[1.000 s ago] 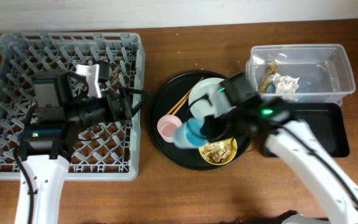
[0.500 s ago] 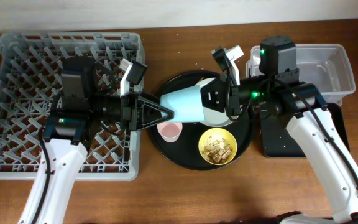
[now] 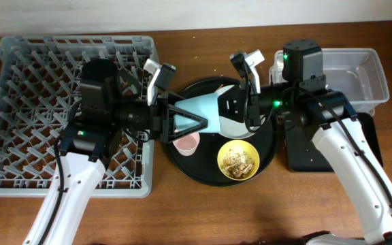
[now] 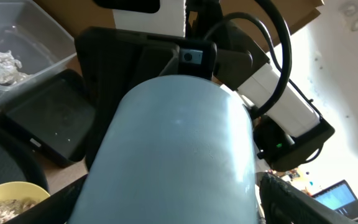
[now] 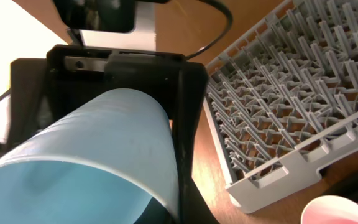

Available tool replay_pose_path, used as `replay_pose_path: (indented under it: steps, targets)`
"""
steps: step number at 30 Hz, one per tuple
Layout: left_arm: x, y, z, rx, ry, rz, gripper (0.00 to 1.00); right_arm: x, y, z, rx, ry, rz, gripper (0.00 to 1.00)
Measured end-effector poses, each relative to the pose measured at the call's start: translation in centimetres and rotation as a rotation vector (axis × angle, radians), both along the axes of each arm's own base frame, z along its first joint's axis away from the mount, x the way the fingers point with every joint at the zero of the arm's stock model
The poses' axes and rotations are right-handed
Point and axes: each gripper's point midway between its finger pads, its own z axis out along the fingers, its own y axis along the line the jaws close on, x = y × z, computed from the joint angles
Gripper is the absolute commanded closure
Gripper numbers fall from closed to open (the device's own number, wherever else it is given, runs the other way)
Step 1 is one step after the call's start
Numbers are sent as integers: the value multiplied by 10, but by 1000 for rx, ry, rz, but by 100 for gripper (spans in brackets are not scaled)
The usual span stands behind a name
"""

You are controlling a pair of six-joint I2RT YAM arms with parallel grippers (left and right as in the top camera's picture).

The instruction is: Sort waste into correct bins and load items into the dishwasher rack

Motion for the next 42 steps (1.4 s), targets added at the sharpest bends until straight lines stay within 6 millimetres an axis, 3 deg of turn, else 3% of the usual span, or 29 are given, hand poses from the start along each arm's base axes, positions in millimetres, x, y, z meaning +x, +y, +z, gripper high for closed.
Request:
replay_pose_path:
  steps: [3, 7, 9, 11, 13, 15, 17, 18, 19, 21, 22, 23, 24, 25, 27, 28, 29, 30, 33, 35, 36, 37, 39, 42]
  targets:
    - [5, -1, 5, -6, 4, 22, 8, 1, 0, -1, -4, 1, -5, 96]
    - [5, 0, 5, -3, 57, 24, 32, 1, 0, -1, -2, 1, -2, 96]
    - [4, 0, 3, -1, 73, 20, 34, -1, 0, 1, 6, 6, 9, 92]
    - [3, 1, 2, 1, 85, 17, 39, -1, 1, 1, 6, 7, 8, 50]
    - [0, 0, 4, -4, 83, 1, 46, 4, -2, 0, -1, 3, -16, 40]
    - [7, 7, 5, -8, 70, 27, 47, 25, -21, -4, -31, 40, -130, 39]
    - [32, 31, 0, 8, 92, 158, 49, 47, -61, -4, -62, 115, -316, 39]
    - [54, 51, -16, 57, 171, 305, 49, 43, -70, -6, -93, 177, -382, 39]
    - [66, 63, -30, 105, 230, 403, 49, 35, -72, -17, -144, 267, -418, 39]
    - [78, 109, -83, 306, 459, 680, 48, 25, -70, -45, -271, 373, -478, 37]
    - [75, 144, -104, 423, 553, 822, 48, 17, -68, -65, -376, 411, -509, 35]
    - [72, 186, -111, 551, 598, 988, 48, 13, -68, -78, -455, 416, -534, 34]
    - [64, 239, -106, 714, 601, 1202, 48, 6, -66, -90, -535, 413, -548, 34]
    - [55, 269, -101, 801, 603, 1318, 48, 2, -62, -96, -587, 394, -554, 34]
    - [13, 351, -118, 994, 768, 1564, 48, 4, -64, -100, -628, 371, -578, 34]
    - [6, 366, -125, 1027, 814, 1599, 48, 5, -65, -101, -634, 367, -586, 34]
    - [0, 373, -138, 1041, 883, 1593, 48, 5, -66, -101, -638, 367, -590, 34]
    - [-5, 380, -166, 1070, 996, 1555, 48, 5, -66, -102, -640, 369, -590, 34]
    - [-16, 367, -236, 1126, 1246, 1354, 48, 3, -68, -104, -650, 378, -590, 33]
    - [-16, 365, -253, 1133, 1281, 1323, 47, 3, -68, -104, -652, 376, -593, 34]
    - [-8, 370, -261, 1121, 1251, 1347, 37, 3, -69, -104, -654, 376, -595, 33]
    - [-2, 372, -266, 1111, 1230, 1364, 20, 3, -69, -104, -655, 375, -597, 33]
    - [-2, 373, -276, 1111, 1223, 1367, 8, 4, -69, -104, -656, 374, -598, 33]
    - [-3, 366, -276, 1090, 1237, 1331, 4, 4, -69, -104, -660, 362, -591, 30]
